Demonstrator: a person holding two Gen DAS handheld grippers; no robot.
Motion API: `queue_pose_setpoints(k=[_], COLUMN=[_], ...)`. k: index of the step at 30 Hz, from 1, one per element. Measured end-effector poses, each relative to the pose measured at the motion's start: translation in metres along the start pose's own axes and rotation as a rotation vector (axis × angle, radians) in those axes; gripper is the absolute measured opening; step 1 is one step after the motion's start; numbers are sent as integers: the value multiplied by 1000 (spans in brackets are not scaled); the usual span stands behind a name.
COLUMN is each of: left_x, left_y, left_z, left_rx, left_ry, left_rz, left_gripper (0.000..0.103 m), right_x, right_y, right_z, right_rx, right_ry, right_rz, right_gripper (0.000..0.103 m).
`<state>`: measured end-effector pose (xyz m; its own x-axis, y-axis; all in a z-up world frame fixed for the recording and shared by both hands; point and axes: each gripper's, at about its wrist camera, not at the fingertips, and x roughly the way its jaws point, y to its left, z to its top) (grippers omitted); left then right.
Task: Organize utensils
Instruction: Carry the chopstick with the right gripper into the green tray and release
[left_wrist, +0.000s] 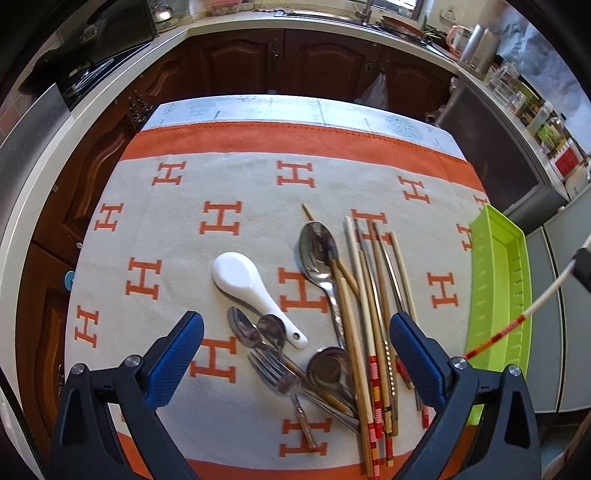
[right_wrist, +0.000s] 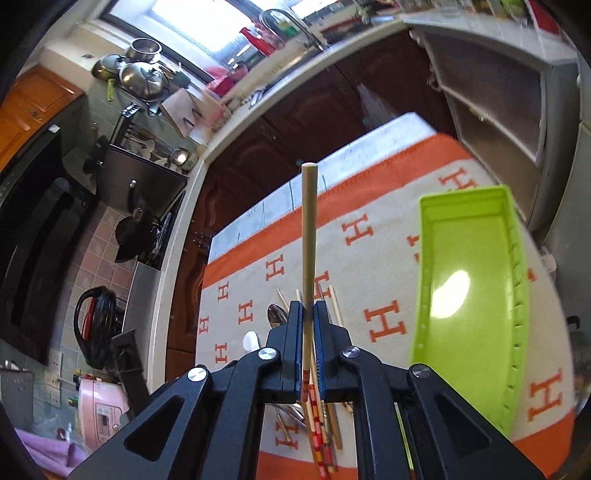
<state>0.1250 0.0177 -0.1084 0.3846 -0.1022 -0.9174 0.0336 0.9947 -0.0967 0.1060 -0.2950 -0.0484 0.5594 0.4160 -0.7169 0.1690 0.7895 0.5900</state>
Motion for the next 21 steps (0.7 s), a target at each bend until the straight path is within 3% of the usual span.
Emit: queue_pose_setpoints(k=[2,10,15,18,21], left_x=[-1,6,13,17,25], left_y=[-8,-36,-52,-61,-69], left_z=[-2,-12,-11,-8,-3], left_rx=[18,81,109,124,131], left_ry=[2,34,54,64,82], left_rz=[-5,-23,-29,-36,-53], left_gripper=[99,99,99,99,93], right_x=[-32,-123,-106,-78,-51], right_y=[1,-34,-71,-92,-104], right_z=[-2,-12,-12,-11,-8], right_rx=[-24,-107,-105,-87,-78], right_ry=[-23,-69,-2,72,98], right_rz=[-13,-259,-396,-425,-455], right_gripper=[6,6,6,6,6])
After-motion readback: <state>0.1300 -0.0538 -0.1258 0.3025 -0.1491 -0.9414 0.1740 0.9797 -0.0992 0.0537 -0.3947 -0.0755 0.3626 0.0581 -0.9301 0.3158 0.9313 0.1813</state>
